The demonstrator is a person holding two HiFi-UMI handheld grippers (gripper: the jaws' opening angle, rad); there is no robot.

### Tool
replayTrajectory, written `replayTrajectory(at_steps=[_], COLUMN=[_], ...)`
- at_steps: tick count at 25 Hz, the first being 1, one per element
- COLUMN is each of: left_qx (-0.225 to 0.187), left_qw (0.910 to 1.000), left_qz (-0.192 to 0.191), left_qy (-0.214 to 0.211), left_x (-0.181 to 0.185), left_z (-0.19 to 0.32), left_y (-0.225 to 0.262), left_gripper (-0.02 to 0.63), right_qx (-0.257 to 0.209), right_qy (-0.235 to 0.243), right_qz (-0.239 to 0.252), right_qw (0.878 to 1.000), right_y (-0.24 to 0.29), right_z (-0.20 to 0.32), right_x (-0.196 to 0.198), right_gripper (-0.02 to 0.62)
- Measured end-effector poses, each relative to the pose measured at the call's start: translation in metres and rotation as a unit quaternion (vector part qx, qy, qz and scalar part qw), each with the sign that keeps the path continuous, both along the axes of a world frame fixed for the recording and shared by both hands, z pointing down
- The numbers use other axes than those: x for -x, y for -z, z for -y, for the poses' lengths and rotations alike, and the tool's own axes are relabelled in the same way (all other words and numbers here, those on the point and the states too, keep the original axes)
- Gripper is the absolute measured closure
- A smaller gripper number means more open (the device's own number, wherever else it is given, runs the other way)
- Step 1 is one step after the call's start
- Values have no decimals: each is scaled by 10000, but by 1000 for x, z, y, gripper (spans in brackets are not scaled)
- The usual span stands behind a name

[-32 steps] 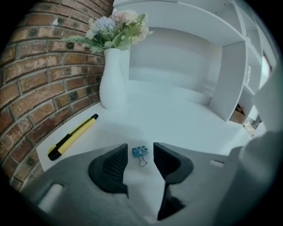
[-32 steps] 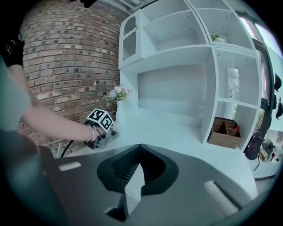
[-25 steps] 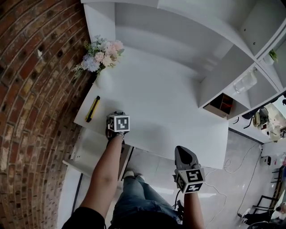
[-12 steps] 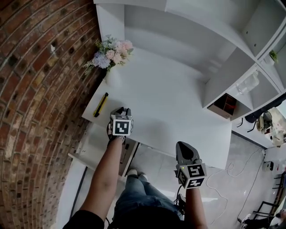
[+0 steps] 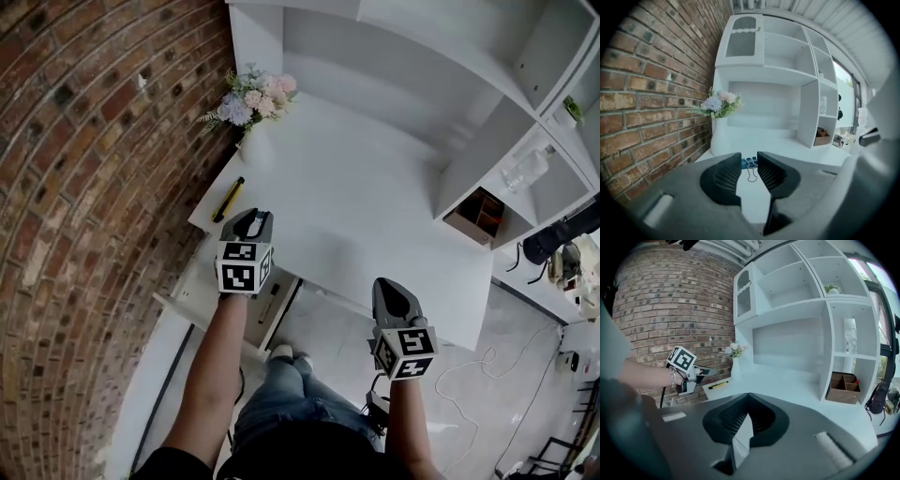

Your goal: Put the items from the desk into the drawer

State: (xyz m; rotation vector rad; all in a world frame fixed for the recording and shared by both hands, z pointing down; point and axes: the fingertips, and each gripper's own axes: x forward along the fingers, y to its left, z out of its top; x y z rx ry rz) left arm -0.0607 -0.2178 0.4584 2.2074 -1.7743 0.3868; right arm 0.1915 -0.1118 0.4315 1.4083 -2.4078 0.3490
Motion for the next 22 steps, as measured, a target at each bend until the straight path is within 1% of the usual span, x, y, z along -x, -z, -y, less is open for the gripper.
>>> replayTrajectory(at_steps=[4, 8, 15, 19, 22], left_qx=[-387, -537, -545, -515, -397], left_qw=[9992, 9984, 9983, 9984, 9986], left_qz=[85, 198, 223, 200, 175], left_qy=[-6, 35, 9, -133, -295], left_x=[0, 6, 26, 36, 44], left_z=[-25, -47, -68, -69, -70], left_y=[29, 42, 39, 29, 15], left_gripper=[503, 503, 502, 502, 502], right_qx=[-16, 5, 39, 82, 167], right_qy=[22, 11, -215, -367, -585], right_qz=[208, 369, 507, 478, 490], right_qw=[9998, 9993, 9985, 9981, 9969], right_y=[5, 6, 1, -4, -9], right_z=[-8, -14, -15, -15, -15], right_x=[-4, -6, -6, 2, 8], right_gripper=[588, 588, 588, 588, 588])
